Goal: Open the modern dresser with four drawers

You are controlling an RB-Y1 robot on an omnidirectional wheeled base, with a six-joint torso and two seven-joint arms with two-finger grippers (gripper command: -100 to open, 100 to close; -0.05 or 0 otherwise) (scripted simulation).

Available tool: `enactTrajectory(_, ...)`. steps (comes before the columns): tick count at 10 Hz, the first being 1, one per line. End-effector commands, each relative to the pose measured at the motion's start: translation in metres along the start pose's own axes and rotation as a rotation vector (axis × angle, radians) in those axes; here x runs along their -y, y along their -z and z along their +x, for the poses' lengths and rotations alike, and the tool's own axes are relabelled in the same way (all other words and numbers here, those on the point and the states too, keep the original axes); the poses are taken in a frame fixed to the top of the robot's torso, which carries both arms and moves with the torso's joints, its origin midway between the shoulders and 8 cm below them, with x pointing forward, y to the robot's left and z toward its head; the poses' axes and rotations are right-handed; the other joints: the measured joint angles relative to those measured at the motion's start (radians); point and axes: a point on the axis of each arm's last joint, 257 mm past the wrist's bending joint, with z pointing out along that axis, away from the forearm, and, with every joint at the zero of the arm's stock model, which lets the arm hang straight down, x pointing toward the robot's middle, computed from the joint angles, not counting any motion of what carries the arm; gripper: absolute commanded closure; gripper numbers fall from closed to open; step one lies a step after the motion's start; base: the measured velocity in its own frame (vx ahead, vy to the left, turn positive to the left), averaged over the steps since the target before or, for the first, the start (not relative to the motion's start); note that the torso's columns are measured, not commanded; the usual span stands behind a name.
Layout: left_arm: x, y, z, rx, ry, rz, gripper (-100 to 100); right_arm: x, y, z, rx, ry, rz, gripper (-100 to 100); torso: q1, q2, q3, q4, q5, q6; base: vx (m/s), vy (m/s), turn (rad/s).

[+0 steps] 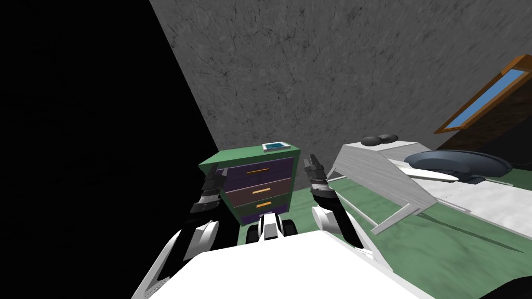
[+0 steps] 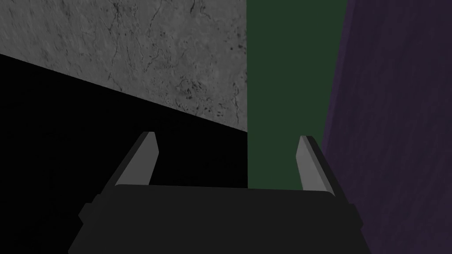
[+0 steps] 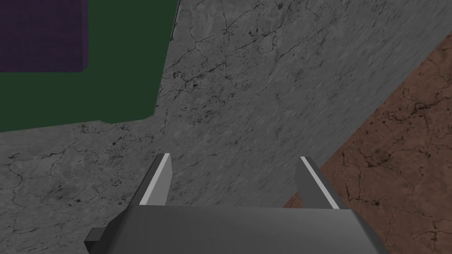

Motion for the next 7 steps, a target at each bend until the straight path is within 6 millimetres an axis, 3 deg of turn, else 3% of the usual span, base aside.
enactTrajectory(1,-0.024,0.007,0.003,-0.001,0.005,-0.082,-100,0.0,0.0,0.0,0.0,0.0,0.0,0,0.001,0.0,0.0,0.0,0.0,-0.001,-0.037,-0.065,-0.04)
enactTrajectory(7,-0.047,0.015,0.001,0.021,0.007,-0.182,-100,0.0,0.0,0.0,0.0,0.0,0.0,0,0.005,0.004,0.0,0.007,-0.002,-0.004,-0.018,-0.049,-0.019)
